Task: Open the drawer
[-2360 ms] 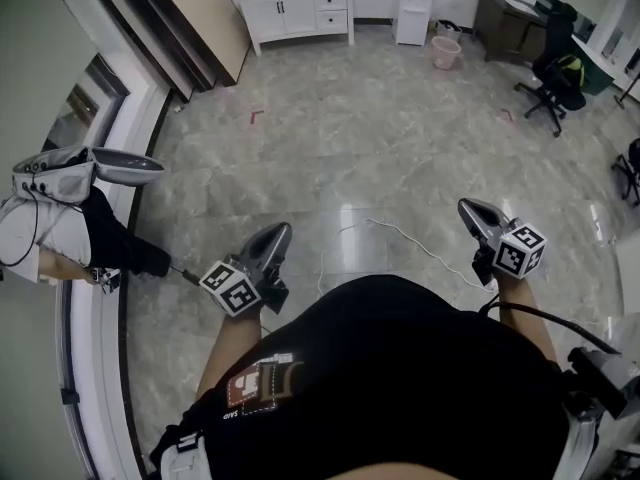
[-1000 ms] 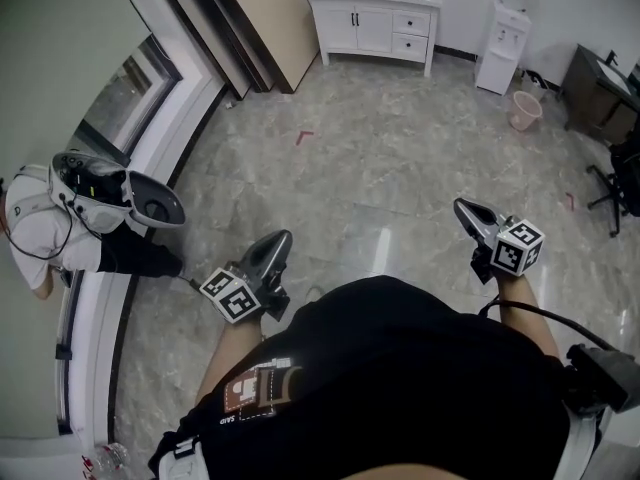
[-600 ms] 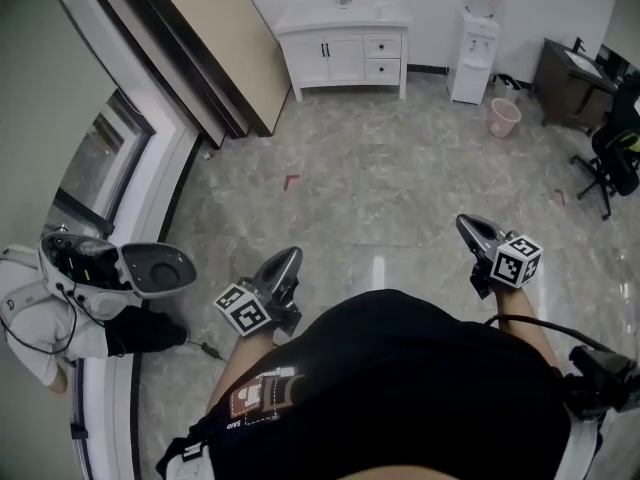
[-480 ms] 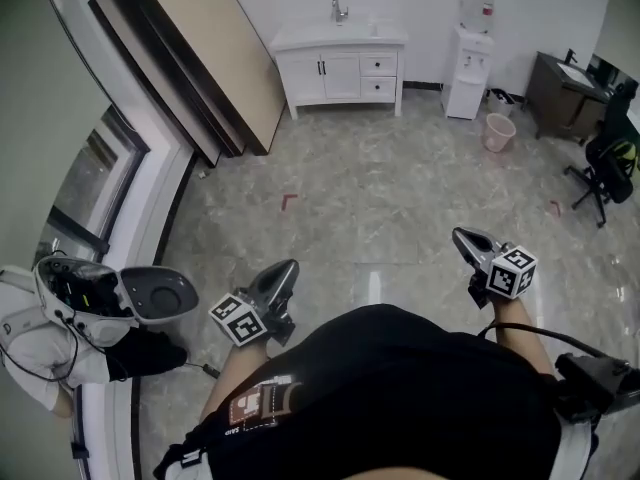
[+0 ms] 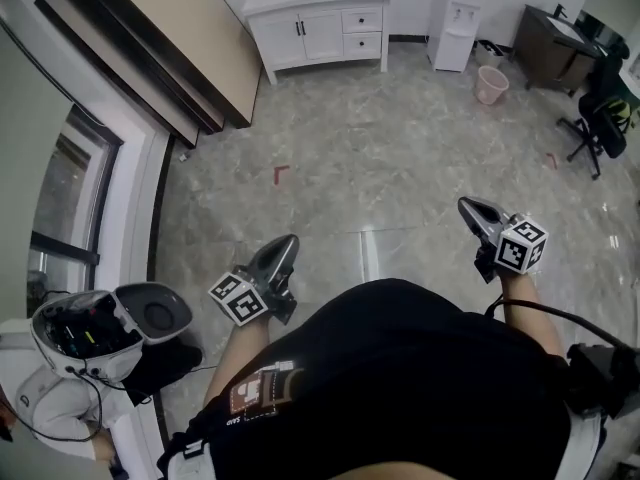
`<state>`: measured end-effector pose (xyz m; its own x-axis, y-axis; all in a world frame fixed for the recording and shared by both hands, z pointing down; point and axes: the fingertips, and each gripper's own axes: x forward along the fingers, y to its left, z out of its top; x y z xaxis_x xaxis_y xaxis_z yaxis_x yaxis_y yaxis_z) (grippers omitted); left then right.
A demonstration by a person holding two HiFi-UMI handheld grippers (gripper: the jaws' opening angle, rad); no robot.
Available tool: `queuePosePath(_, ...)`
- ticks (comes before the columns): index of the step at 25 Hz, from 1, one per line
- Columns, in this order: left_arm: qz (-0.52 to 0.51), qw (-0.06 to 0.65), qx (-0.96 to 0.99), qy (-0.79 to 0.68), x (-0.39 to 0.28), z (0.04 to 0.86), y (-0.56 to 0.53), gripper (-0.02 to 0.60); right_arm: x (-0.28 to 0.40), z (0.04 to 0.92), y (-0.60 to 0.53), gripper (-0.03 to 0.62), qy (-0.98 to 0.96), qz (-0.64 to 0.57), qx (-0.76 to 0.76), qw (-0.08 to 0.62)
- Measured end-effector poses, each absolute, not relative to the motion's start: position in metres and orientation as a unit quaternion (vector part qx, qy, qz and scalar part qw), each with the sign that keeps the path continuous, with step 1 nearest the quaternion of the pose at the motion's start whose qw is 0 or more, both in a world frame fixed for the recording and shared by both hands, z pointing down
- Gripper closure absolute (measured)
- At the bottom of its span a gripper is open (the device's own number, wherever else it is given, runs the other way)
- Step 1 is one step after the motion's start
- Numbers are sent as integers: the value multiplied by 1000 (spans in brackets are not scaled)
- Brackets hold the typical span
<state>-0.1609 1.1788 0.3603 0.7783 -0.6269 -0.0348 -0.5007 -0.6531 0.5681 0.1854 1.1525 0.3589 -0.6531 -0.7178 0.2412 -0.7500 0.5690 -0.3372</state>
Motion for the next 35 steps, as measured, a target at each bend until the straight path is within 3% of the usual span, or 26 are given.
queuePosePath(13, -110, 239, 894, -361, -98, 360, 1071, 594, 241, 382, 1011, 599, -908, 203, 367, 15)
queuePosePath(25, -121, 234, 872, -412, 7, 360, 970, 594, 320, 390, 865, 599, -936, 195, 294, 16)
queuePosePath(35, -112, 253, 870, -408, -3, 372, 900, 594, 305, 418, 802, 599, -927, 230, 294, 18)
